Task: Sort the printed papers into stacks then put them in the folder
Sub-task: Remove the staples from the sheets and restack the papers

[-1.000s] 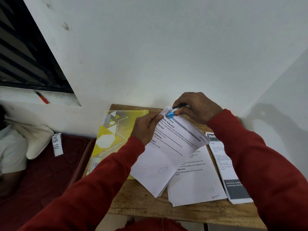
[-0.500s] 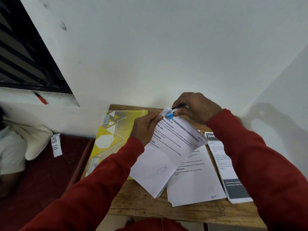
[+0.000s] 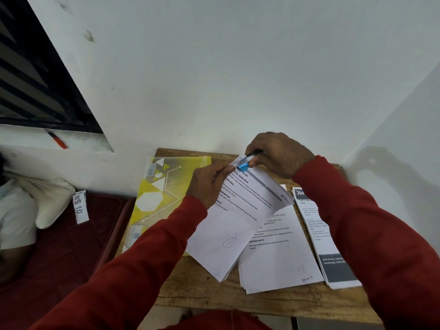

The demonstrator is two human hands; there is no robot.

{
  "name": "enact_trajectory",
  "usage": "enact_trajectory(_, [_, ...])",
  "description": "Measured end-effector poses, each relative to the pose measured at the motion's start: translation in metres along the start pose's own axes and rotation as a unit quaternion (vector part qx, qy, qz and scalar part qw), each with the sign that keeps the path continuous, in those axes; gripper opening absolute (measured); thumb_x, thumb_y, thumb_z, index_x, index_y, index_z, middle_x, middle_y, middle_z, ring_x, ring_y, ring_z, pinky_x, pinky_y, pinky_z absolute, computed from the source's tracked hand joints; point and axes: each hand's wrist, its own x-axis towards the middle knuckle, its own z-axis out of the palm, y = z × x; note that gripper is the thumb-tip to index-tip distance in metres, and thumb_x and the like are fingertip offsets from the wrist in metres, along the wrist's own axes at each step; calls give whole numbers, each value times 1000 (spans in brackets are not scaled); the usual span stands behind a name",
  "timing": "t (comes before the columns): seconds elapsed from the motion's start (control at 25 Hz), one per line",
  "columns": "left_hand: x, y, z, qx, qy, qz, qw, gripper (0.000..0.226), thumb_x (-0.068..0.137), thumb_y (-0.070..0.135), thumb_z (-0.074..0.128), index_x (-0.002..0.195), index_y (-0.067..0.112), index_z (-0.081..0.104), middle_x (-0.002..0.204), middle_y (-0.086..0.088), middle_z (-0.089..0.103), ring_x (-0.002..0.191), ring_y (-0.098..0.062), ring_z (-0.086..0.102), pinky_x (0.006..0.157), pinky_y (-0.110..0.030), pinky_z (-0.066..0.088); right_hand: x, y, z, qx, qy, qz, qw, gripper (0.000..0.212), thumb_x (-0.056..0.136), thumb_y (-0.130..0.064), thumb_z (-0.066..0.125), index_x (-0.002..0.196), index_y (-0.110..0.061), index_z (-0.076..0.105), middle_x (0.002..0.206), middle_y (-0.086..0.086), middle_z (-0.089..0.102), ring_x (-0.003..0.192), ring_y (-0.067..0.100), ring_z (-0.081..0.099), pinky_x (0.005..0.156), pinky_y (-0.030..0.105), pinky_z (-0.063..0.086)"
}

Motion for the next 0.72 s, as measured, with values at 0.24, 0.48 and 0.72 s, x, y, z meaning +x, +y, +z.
enact_trajectory(0.24, [-4, -2, 1, -1, -10, -1, 1000, 23, 96, 30, 58, 105, 14, 73, 69, 2, 66, 62, -13, 57, 53, -21, 44, -5, 5, 14, -15, 47, -31, 998, 14, 84, -14, 70, 96, -10, 73, 93, 7, 70, 88, 29, 63, 78, 38, 49])
enact_trajectory(0.48, [-8, 0, 0, -49, -14, -67, 996, 17, 96, 25, 59, 81, 21, 66, 60, 14, 52, 58, -1, 47, 55, -11, 36, -21, 16, 12, 141, 44, 53, 988, 23, 90, -30, 65, 109, -16, 67, 102, 5, 65, 94, 17, 57, 85, 30, 44])
enact_trajectory(0.72, [-8, -3, -3, -180, 34, -189, 965, 13, 95, 25, 60, 88, 28, 71, 78, 11, 70, 74, -3, 61, 70, -20, 47, -67, 29, 46, 470, 258, 334, 775, 28, 88, -50, 63, 87, -22, 61, 75, -3, 55, 64, 9, 48, 63, 26, 43])
